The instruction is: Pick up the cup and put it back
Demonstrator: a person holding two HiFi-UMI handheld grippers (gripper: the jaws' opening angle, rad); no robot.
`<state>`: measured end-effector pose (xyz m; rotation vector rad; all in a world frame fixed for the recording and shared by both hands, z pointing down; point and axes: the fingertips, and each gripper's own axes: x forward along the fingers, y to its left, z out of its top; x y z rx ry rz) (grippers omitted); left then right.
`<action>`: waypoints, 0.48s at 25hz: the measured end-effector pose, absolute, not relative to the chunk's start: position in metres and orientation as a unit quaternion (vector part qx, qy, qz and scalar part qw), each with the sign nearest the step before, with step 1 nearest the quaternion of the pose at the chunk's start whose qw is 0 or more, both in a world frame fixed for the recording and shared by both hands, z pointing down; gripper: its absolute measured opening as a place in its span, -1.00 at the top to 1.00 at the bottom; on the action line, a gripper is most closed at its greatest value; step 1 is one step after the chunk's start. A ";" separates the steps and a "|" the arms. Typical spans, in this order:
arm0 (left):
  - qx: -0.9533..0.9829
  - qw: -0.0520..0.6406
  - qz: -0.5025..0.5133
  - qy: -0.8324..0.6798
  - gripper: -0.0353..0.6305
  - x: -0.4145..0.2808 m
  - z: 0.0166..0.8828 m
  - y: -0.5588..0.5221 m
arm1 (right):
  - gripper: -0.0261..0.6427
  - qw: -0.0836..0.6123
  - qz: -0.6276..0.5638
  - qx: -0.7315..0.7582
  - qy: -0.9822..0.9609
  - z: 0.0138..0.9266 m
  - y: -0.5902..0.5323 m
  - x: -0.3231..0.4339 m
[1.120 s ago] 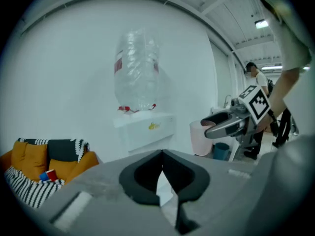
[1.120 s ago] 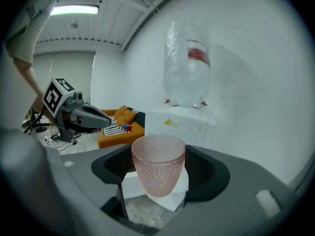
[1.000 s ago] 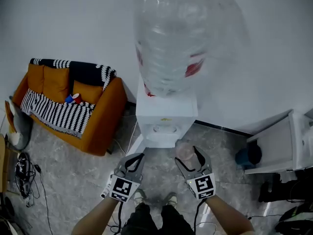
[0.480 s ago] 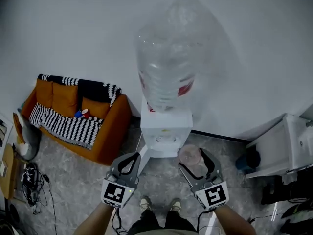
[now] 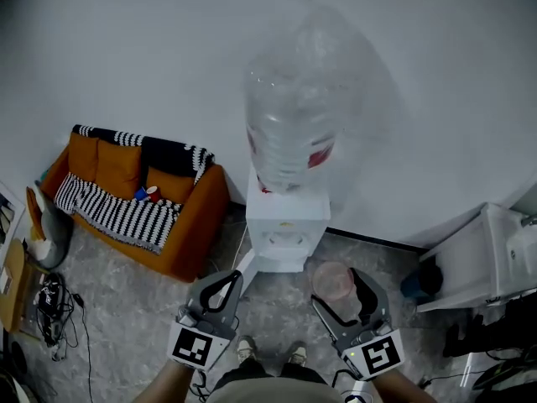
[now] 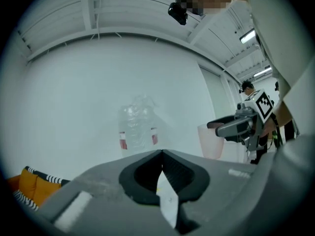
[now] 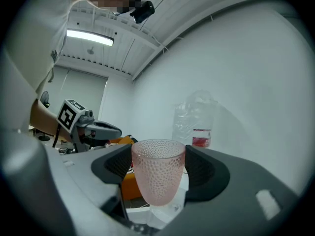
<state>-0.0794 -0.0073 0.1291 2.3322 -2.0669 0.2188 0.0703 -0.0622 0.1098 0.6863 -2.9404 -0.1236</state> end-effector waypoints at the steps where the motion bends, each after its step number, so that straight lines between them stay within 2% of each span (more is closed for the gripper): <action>1: 0.745 0.012 0.066 -0.663 0.88 -0.079 0.129 -0.006 | -0.10 0.063 -0.041 0.225 -0.971 0.111 -0.060 0.071; 12: 0.737 0.026 0.058 -0.673 0.88 -0.090 0.151 -0.019 | -0.10 0.071 0.019 0.247 -0.966 0.157 -0.085 0.060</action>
